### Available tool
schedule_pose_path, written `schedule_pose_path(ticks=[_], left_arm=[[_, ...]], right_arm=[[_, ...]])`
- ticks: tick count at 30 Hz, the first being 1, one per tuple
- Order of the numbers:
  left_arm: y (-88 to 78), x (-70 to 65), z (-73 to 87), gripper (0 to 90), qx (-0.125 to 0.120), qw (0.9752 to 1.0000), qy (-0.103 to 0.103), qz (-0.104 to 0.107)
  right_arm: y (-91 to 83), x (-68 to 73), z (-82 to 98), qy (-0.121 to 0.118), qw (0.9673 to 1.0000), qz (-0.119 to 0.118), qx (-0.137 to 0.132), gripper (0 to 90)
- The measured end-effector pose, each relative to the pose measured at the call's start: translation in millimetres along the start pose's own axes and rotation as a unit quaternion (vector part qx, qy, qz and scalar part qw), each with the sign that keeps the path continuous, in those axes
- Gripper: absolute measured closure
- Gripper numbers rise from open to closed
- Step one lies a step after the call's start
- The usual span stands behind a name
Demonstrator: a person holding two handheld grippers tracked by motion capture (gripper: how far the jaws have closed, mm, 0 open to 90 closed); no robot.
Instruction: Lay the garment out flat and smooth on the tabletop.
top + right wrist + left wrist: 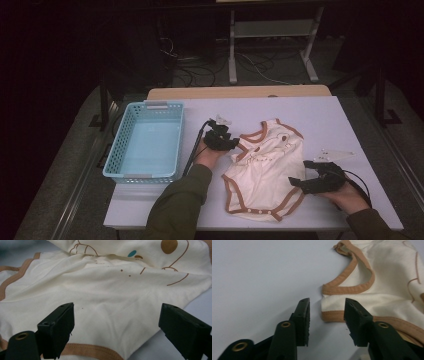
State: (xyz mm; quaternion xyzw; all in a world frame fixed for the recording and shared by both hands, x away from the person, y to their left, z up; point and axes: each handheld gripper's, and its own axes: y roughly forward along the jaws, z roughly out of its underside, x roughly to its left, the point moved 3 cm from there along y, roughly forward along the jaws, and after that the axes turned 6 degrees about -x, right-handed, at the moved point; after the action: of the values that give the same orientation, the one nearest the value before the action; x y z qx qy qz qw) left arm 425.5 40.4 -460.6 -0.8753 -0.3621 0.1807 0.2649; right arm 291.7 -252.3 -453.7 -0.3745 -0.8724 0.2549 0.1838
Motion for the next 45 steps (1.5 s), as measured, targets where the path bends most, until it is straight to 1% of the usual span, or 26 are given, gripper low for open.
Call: schedule_pose_path(ticks=[4, 6, 7, 15, 21, 28, 34, 39, 42, 45], left_arm=[[4.0, 1.0, 2.4, 61.6, 0.007, 1.0000, 0.005, -0.004], [6.5, 1.4, 3.5, 64.6, 0.008, 1.0000, -0.001, -0.003], [7.1, 2.1, 4.0, 65.8, 0.010, 0.9999, 0.001, -0.003], [10.1, 3.1, 5.3, 69.0, 0.010, 0.9999, 0.000, -0.003], [11.1, 2.0, 3.6, 73.8, 0.020, 0.9997, 0.012, -0.003], [13.6, -0.5, 1.4, 83.4, 0.026, 0.9995, 0.016, 0.004], [13.4, -0.5, 0.5, 86.0, 0.029, 0.9994, 0.019, 0.006], [12.7, 1.6, -2.2, 86.2, 0.025, 0.9995, 0.020, -0.004], [12.5, 7.1, -7.1, 86.2, 0.023, 0.9994, 0.022, -0.012], [13.5, 12.4, -12.2, 86.2, 0.020, 0.9995, 0.013, -0.022]], right_arm=[[0.1, 0.1, 0.2, 0.000, 1.0000, 0.001, 0.000, 13.0], [0.3, 0.0, 0.3, 0.000, 1.0000, 0.000, 0.001, 13.0], [0.4, 0.1, 0.4, 0.000, 1.0000, 0.000, 0.002, 13.0], [0.6, 0.1, 0.7, -0.001, 1.0000, -0.003, 0.003, 13.1], [1.3, 0.9, 1.2, -0.002, 1.0000, -0.003, 0.006, 13.2], [1.4, 0.9, 1.3, -0.003, 1.0000, -0.003, 0.006, 13.2], [1.1, 0.8, 1.3, -0.003, 1.0000, -0.004, 0.005, 13.2], [1.3, 0.8, 1.4, -0.003, 1.0000, -0.003, 0.006, 13.2], [1.1, 0.9, 1.2, -0.003, 1.0000, -0.003, 0.005, 13.2], [1.0, 0.9, 1.3, -0.003, 1.0000, -0.003, 0.005, 13.2]])
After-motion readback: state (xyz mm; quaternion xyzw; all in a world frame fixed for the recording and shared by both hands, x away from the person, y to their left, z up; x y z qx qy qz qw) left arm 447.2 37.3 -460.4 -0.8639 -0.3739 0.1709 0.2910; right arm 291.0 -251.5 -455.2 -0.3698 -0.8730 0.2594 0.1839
